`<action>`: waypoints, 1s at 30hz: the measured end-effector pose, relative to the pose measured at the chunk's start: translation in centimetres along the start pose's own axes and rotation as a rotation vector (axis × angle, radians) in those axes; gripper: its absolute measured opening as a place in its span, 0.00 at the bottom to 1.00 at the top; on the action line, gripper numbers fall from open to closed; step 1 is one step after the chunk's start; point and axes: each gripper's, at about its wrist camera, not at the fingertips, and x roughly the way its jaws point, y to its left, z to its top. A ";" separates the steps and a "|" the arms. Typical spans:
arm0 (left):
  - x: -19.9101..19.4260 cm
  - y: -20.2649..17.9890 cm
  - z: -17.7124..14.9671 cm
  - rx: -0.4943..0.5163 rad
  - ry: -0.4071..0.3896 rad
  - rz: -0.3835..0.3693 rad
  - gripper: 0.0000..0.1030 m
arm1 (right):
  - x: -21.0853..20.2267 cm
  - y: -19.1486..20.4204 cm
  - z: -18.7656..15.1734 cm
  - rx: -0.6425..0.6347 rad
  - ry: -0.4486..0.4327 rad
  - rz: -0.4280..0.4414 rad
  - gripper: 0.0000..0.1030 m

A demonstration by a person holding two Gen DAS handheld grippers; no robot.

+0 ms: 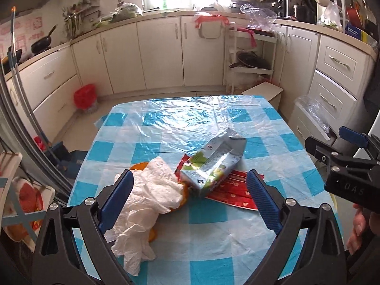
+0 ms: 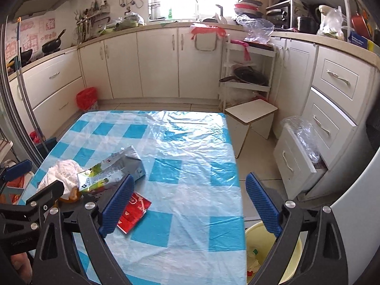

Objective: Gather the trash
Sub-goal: 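Return both tools to the table toward the crumpled white plastic bag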

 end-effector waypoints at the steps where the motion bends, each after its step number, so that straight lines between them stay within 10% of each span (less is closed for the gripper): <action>1: 0.0 0.6 -0.1 -0.005 -0.001 0.012 0.89 | 0.2 0.6 0.1 -0.011 0.003 0.004 0.88; 30: 2.0 3.4 -1.2 -0.080 0.071 0.039 0.89 | 1.5 4.0 -0.5 -0.056 0.023 0.045 0.89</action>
